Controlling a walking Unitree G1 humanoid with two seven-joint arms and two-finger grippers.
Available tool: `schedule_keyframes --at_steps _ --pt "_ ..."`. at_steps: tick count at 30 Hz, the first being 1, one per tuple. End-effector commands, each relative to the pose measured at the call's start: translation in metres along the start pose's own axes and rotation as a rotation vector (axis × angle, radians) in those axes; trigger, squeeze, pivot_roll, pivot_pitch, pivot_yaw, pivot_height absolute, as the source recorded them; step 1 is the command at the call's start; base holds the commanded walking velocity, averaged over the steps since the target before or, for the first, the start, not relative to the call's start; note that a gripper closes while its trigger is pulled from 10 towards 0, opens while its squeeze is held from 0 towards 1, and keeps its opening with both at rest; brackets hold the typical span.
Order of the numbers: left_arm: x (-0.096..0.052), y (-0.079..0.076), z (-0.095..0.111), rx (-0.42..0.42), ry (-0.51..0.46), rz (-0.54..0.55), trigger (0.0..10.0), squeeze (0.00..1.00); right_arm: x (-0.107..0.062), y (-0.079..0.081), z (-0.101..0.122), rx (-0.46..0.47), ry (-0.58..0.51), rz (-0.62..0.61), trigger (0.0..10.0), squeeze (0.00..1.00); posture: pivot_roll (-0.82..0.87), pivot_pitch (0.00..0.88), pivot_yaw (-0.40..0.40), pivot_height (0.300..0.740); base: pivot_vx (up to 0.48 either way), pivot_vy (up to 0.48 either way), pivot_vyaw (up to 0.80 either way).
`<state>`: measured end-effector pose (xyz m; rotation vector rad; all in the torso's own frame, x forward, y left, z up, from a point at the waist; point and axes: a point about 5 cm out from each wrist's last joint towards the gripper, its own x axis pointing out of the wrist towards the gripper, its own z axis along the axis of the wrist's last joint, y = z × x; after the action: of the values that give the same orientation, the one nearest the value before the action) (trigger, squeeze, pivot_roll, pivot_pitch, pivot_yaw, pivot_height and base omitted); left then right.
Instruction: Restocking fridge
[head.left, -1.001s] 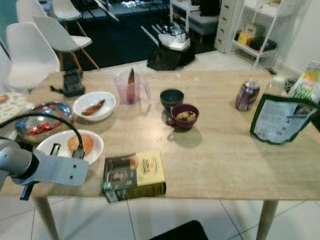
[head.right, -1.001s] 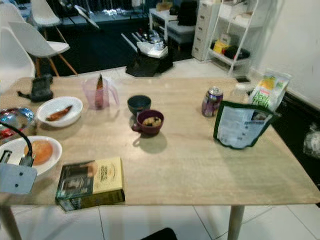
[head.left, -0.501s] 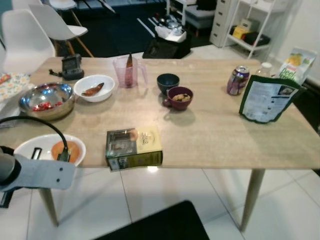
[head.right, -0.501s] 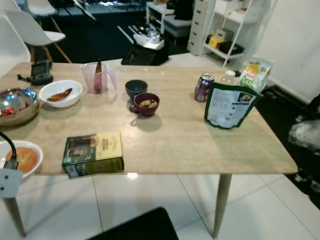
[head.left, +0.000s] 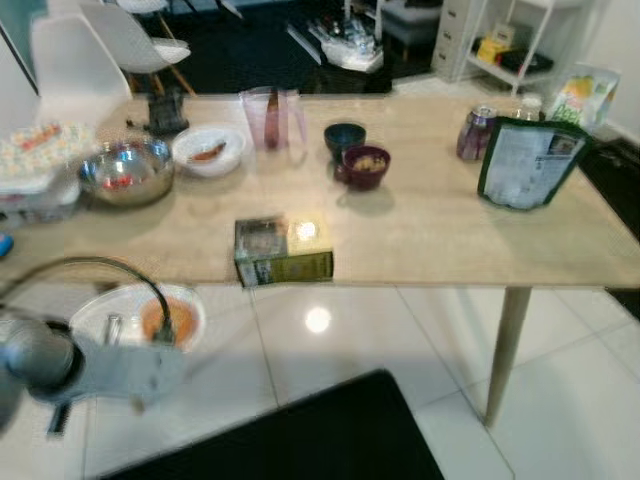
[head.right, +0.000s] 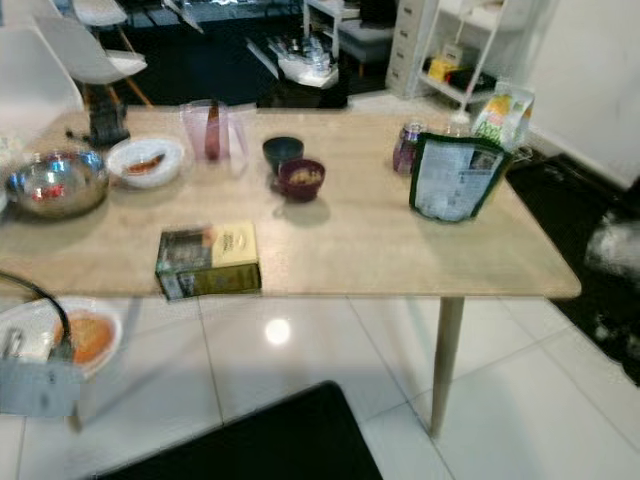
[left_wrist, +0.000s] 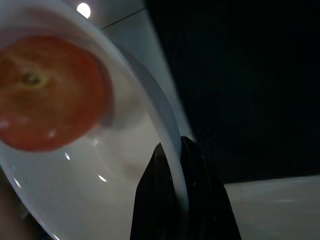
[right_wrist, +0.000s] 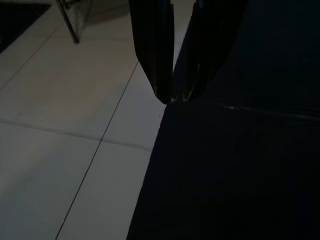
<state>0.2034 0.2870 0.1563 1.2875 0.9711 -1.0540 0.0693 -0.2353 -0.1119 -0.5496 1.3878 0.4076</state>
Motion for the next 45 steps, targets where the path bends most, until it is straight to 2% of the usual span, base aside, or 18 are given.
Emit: schedule_keyframes --at_steps 1,5,10,12,15,16,17,18,24,26,29,30,36,39,40,41,44,45 --pt "0.011 -0.002 0.006 -0.005 -0.011 0.018 10.0 0.0 -0.001 -0.004 -0.001 -0.002 0.003 -0.011 10.0 0.0 0.13 0.0 -0.023 0.74 -0.311 0.0 0.0" --pt "0.032 -0.004 0.014 -0.015 -0.039 0.037 10.0 0.0 -0.001 -0.006 0.0 -0.003 0.003 -0.015 10.0 0.0 0.13 0.0 -0.026 0.74 0.0 0.0 0.0" --pt "0.08 -0.007 0.023 -0.049 -0.03 0.112 10.0 0.0 -0.001 -0.008 -0.001 0.0 0.002 -0.022 10.0 0.0 0.13 0.0 -0.03 0.74 0.0 0.0 0.0" --pt "0.08 -0.007 0.023 -0.049 -0.03 0.112 10.0 0.0 -0.001 -0.008 -0.001 0.0 0.002 -0.022 10.0 0.0 0.13 0.0 -0.03 0.74 0.0 0.0 0.0" --pt "0.109 -0.014 0.018 -0.08 0.021 0.149 10.0 0.0 -0.002 -0.01 -0.002 0.0 0.002 -0.025 10.0 0.0 0.12 0.0 -0.032 0.74 0.0 0.0 0.0" --pt "0.109 -0.014 0.018 -0.08 0.021 0.149 10.0 0.0 -0.002 -0.01 -0.002 0.0 0.002 -0.025 10.0 0.0 0.12 0.0 -0.032 0.74 0.0 0.0 0.0" --pt "0.139 -0.032 0.019 -0.127 0.028 0.146 10.0 0.0 -0.002 -0.011 -0.003 0.003 0.003 -0.029 10.0 0.0 0.11 0.0 -0.028 0.74 0.0 0.0 0.0" --pt "0.149 -0.038 0.02 -0.143 0.027 0.144 10.0 0.0 -0.002 -0.011 -0.003 0.005 0.004 -0.03 10.0 0.0 0.11 0.0 -0.029 0.74 0.0 0.0 0.0" --pt "0.182 -0.064 0.015 -0.226 0.092 0.183 10.0 0.0 -0.003 -0.013 -0.005 0.01 0.005 -0.038 10.0 0.0 0.1 0.0 -0.038 0.74 0.0 0.0 0.0" --pt "0.182 -0.064 0.015 -0.226 0.092 0.183 10.0 0.0 -0.003 -0.013 -0.005 0.01 0.005 -0.038 10.0 0.0 0.1 0.0 -0.038 0.74 0.0 0.0 0.0" --pt "0.194 -0.075 0.012 -0.335 0.122 0.249 10.0 0.0 -0.003 -0.014 -0.005 0.002 0.007 -0.042 10.0 0.0 0.1 0.0 -0.037 0.74 0.0 0.0 0.0" --pt "0.204 -0.09 0.009 -0.433 0.157 0.31 10.0 0.0 -0.003 -0.014 -0.005 -0.004 0.005 -0.049 10.0 0.0 0.09 0.0 -0.033 0.74 0.0 0.0 0.0" --pt "0.211 -0.112 0.006 -0.601 0.207 0.393 10.0 0.0 -0.003 -0.014 -0.004 -0.008 0.0 -0.063 10.0 0.0 0.08 0.0 -0.03 0.74 0.0 0.0 0.0" --pt "0.216 -0.136 0.009 -0.982 0.197 0.403 10.0 0.0 -0.003 -0.016 -0.004 -0.02 -0.003 -0.08 10.0 0.0 0.08 0.0 -0.034 0.74 0.0 0.0 0.0" --pt "0.216 -0.136 0.009 -0.982 0.197 0.403 10.0 0.0 -0.003 -0.016 -0.004 -0.02 -0.003 -0.08 10.0 0.0 0.08 0.0 -0.034 0.74 0.0 0.0 0.0" --pt "0.219 -0.149 0.013 -1.1 0.197 0.369 10.0 0.0 -0.003 -0.016 -0.003 -0.028 -0.004 -0.085 10.0 0.0 0.08 0.0 -0.035 0.74 0.0 0.0 0.0" --pt "0.221 -0.159 0.015 -1.142 0.212 0.343 10.0 0.0 -0.003 -0.016 -0.003 -0.026 -0.004 -0.087 10.0 0.0 0.08 0.0 -0.031 0.74 0.0 0.0 0.0" --pt "0.222 -0.175 0.017 -1.238 0.244 0.318 10.0 0.0 -0.003 -0.017 -0.004 -0.032 0.003 -0.095 10.0 0.0 0.06 0.0 -0.021 0.74 0.0 0.0 -0.8"
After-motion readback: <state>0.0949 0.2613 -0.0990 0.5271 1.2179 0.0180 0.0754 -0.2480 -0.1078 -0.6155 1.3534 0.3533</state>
